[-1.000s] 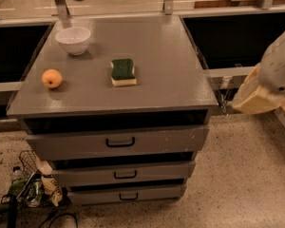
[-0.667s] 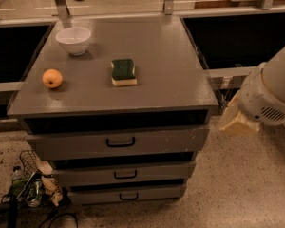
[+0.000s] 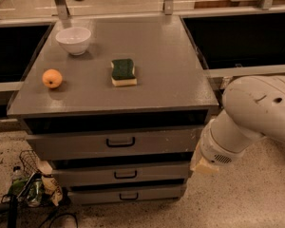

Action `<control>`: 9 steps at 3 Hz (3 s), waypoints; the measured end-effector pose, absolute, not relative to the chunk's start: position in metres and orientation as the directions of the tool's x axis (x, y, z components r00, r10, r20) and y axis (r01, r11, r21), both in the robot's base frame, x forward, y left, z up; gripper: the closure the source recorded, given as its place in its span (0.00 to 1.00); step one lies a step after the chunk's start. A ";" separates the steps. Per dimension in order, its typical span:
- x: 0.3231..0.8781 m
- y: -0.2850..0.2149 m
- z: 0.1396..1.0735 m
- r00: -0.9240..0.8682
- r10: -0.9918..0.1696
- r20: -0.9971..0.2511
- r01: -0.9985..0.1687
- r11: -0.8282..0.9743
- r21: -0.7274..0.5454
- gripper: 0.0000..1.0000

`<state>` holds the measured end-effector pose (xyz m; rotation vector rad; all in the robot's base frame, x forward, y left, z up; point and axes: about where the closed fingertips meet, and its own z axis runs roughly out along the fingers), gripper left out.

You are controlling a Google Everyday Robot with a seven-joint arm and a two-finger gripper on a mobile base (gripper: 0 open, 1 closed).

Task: Open bottom drawer

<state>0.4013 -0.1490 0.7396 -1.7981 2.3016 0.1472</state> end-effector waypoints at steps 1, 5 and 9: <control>0.401 -0.149 0.740 -0.230 -0.946 -0.231 -0.967 0.248 -0.054 1.00; 0.255 -0.135 0.598 -0.374 -0.916 -0.142 -0.922 0.351 0.165 1.00; 0.309 -0.099 0.555 -0.423 -0.870 -0.253 -0.906 0.403 0.130 1.00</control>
Offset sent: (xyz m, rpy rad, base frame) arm -0.0455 -0.0046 -0.0236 -0.0280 0.0595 -0.0973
